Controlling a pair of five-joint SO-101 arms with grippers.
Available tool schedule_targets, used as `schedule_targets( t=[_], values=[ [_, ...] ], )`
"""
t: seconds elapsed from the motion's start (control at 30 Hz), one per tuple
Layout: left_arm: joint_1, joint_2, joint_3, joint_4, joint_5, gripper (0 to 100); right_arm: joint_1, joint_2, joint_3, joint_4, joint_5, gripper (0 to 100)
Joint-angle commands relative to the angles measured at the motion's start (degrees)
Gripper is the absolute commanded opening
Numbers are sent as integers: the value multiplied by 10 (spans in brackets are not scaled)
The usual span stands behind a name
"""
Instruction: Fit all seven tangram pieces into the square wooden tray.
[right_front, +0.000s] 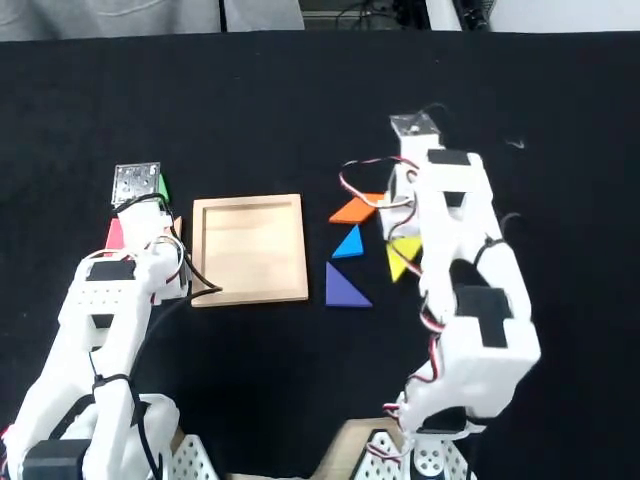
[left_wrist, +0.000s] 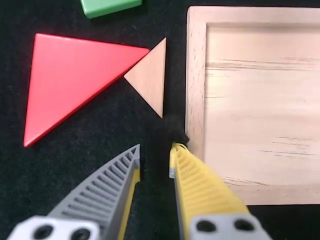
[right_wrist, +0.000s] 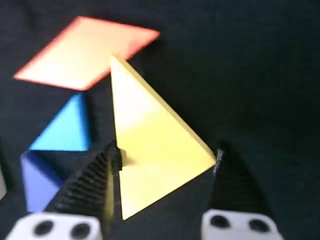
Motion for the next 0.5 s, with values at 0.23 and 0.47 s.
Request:
schedule_targets(
  t=[0.23,0.47],
  values=[
    [3,-2,-5,-11,5,105,-47,-88,36,-11,3,174],
    [2,-2,-5,-7,5,105,-76,-209,46,40,38,174]
  ],
)
